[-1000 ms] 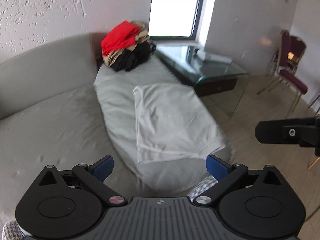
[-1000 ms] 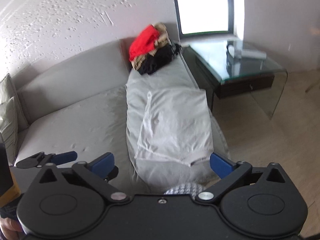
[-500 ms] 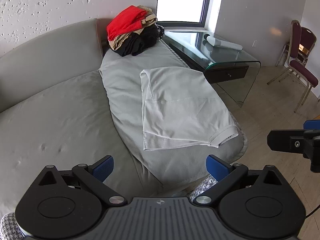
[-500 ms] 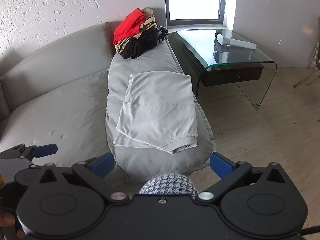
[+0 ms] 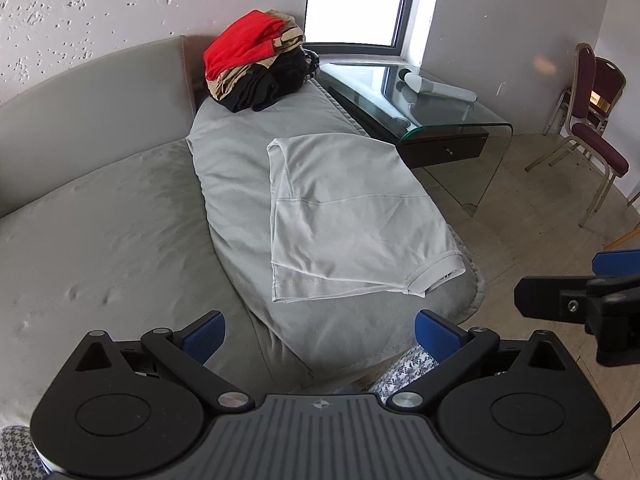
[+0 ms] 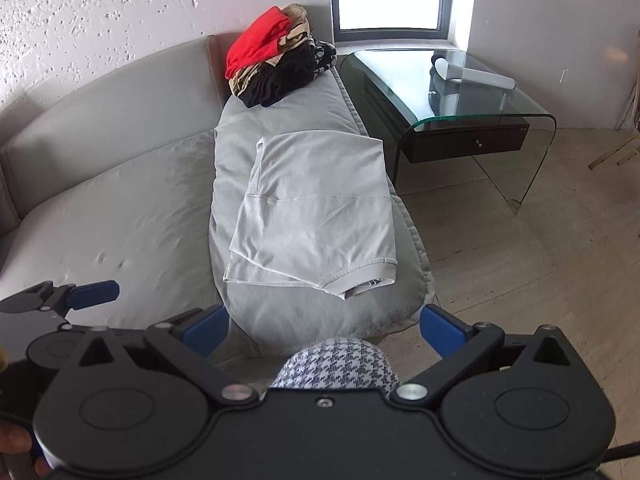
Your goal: Fold clothes
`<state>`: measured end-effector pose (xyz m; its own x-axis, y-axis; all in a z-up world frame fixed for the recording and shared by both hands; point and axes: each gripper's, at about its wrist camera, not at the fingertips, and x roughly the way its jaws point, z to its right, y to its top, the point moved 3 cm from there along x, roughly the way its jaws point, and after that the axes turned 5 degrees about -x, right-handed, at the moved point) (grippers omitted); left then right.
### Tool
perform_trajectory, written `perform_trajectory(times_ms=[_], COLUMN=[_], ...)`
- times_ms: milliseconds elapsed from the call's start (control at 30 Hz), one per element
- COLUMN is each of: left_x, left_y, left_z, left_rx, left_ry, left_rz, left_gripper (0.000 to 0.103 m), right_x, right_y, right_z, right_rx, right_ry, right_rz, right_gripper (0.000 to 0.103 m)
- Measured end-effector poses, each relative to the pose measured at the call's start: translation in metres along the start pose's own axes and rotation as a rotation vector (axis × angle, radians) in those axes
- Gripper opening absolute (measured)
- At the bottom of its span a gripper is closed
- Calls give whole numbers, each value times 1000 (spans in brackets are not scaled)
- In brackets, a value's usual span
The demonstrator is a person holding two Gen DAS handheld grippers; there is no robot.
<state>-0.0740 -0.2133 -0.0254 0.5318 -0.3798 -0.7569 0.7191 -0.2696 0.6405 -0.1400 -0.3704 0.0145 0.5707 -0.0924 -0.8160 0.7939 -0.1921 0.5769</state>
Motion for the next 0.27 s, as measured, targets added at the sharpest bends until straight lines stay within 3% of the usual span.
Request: perform_trajectory(times_ms=[267], left_x=[0], left_y=[0], left_z=[0], left_rx=[4], left_ry=[-5], left_rz=[23], left_gripper=[103], right_x=[3], right_y=[-1], right_z=[-1], right_rx=[-1], right_ry=[5], right_rz=[-4], right_gripper=[103])
